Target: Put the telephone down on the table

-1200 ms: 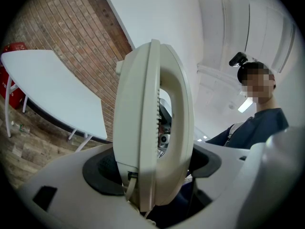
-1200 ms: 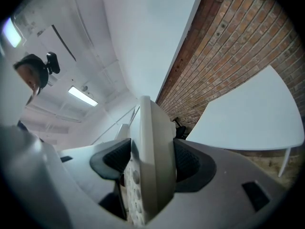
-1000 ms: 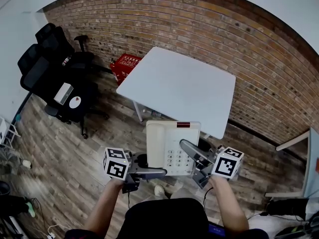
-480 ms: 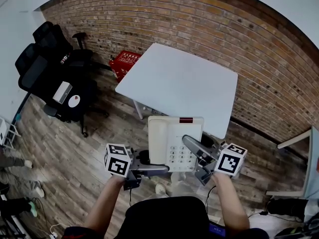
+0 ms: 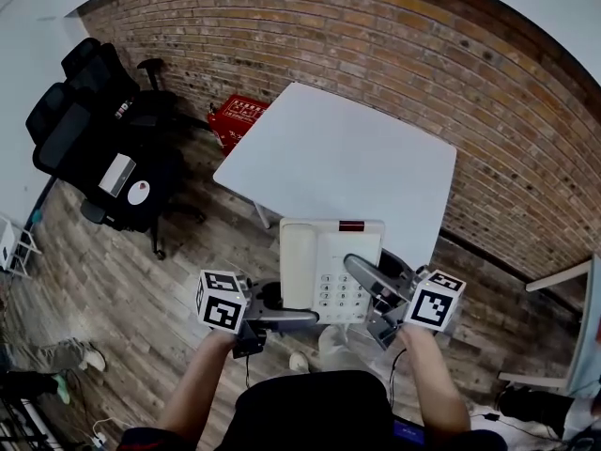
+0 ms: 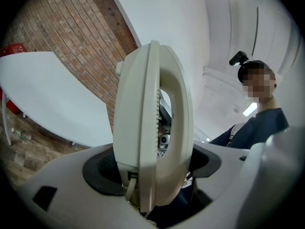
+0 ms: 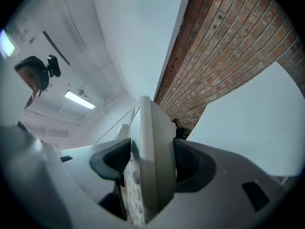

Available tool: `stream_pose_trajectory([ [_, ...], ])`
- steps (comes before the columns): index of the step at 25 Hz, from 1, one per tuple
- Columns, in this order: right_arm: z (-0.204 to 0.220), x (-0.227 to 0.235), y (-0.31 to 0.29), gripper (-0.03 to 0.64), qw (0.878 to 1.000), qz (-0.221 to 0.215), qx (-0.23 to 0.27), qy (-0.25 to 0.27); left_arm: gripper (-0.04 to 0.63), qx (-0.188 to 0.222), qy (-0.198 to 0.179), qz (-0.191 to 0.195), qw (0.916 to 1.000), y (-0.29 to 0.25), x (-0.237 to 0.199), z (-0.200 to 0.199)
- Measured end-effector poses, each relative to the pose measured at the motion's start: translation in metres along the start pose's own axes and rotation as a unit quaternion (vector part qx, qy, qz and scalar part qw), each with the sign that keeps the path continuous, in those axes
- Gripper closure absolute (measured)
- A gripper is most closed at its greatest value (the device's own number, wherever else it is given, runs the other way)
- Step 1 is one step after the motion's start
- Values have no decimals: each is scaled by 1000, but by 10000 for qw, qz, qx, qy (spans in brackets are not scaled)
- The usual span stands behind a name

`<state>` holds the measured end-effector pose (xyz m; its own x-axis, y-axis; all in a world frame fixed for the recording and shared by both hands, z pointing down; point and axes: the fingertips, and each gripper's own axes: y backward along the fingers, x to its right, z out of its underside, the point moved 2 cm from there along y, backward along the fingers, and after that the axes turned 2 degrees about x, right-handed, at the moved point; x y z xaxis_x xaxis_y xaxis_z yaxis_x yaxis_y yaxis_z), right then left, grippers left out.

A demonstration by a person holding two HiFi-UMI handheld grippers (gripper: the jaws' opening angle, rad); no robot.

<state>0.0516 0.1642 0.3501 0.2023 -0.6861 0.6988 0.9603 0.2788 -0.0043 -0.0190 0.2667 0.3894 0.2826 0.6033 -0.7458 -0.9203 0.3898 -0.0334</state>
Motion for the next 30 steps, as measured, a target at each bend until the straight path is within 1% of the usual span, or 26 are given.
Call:
stream_pose_trajectory([
  [6,-22,29,-10,348,9999,-12,-102,-56,216,76,119,-33,9999,-16,-23,-22],
  [9,-34,42,-17,347,9998,-44,-161,-61,216,120,86,-61,9999,-23,-35,-34],
  [15,-52,68,-28,348,9996,-89,-206,-146,216,206,136,-153,9996,-35,-56,-55],
  [20,-68,89,-27,348,9994,-106,-244,-210,216,198,265,-214,9992,-53,-70,-67],
  [26,-96,124,-21,348,9989,-184,-299,-306,216,192,313,-336,9988,-86,-89,-88],
  [30,-100,126,-19,348,9987,-237,-318,-328,216,186,293,-383,9987,-91,-88,-90],
])
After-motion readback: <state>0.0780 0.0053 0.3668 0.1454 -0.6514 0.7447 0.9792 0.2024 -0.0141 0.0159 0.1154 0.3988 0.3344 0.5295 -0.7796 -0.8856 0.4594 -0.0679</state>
